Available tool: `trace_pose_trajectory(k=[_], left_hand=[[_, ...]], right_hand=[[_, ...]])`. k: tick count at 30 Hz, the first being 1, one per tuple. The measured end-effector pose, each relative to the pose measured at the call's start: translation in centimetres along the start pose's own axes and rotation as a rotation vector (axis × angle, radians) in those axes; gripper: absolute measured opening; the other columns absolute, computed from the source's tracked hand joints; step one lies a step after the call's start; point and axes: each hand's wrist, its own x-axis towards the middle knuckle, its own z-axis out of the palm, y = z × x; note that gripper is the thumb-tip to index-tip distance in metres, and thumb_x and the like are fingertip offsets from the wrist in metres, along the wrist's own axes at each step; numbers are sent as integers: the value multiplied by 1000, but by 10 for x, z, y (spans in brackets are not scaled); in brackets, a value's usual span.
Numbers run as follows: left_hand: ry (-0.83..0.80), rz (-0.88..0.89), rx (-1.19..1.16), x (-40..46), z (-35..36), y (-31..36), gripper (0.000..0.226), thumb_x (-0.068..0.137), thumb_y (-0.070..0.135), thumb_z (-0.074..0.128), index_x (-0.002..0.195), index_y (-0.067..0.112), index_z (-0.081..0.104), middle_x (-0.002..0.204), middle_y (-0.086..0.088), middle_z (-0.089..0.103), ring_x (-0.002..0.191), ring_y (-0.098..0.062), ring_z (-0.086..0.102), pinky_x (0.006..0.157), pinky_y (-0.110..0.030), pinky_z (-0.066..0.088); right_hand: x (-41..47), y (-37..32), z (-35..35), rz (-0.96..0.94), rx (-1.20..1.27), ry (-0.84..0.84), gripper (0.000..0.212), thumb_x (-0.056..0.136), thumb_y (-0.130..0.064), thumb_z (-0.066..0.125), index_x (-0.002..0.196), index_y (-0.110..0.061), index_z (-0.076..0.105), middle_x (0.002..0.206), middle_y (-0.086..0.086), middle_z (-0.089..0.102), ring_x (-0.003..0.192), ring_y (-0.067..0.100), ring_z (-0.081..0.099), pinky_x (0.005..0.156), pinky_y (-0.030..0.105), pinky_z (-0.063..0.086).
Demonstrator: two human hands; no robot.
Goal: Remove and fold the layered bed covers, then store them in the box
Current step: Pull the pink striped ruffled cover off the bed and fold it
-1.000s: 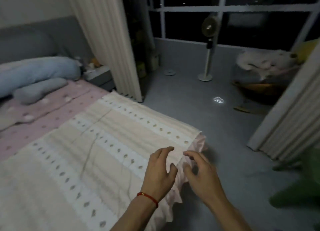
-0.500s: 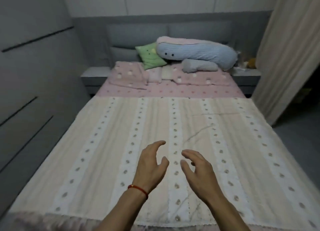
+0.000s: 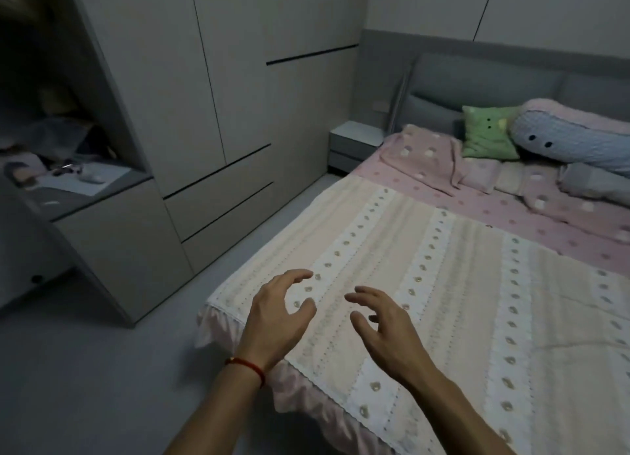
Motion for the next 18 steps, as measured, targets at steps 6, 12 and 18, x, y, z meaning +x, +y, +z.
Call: trace_pose_trajectory(k=[6, 12, 18], left_hand=[[-60, 14, 18, 63, -98, -70, 41, 90, 22, 65, 129, 33, 60, 128, 17, 57, 122, -4, 48, 105, -31, 42], [-159, 76, 41, 161, -154, -120, 40, 92, 23, 62, 129, 35, 57, 124, 22, 51, 124, -4, 45, 103, -26, 39], [-276, 113, 138, 285, -202, -167, 46, 93, 24, 60, 138, 33, 51, 132, 18, 47, 130, -5, 41, 111, -28, 36]], right_hand=[[61, -61, 67, 85, 83, 66, 25, 101, -25, 57, 123, -31, 65, 130, -12, 61, 109, -4, 58, 91, 23, 55], [147, -108, 133, 192, 186, 170, 22, 100, -24, 55, 116, -32, 69, 123, -16, 64, 105, -7, 60, 70, 6, 47], [284, -132, 197, 238, 312, 306, 24, 100, -22, 55, 112, -36, 69, 114, -24, 65, 102, -4, 62, 76, 12, 51]])
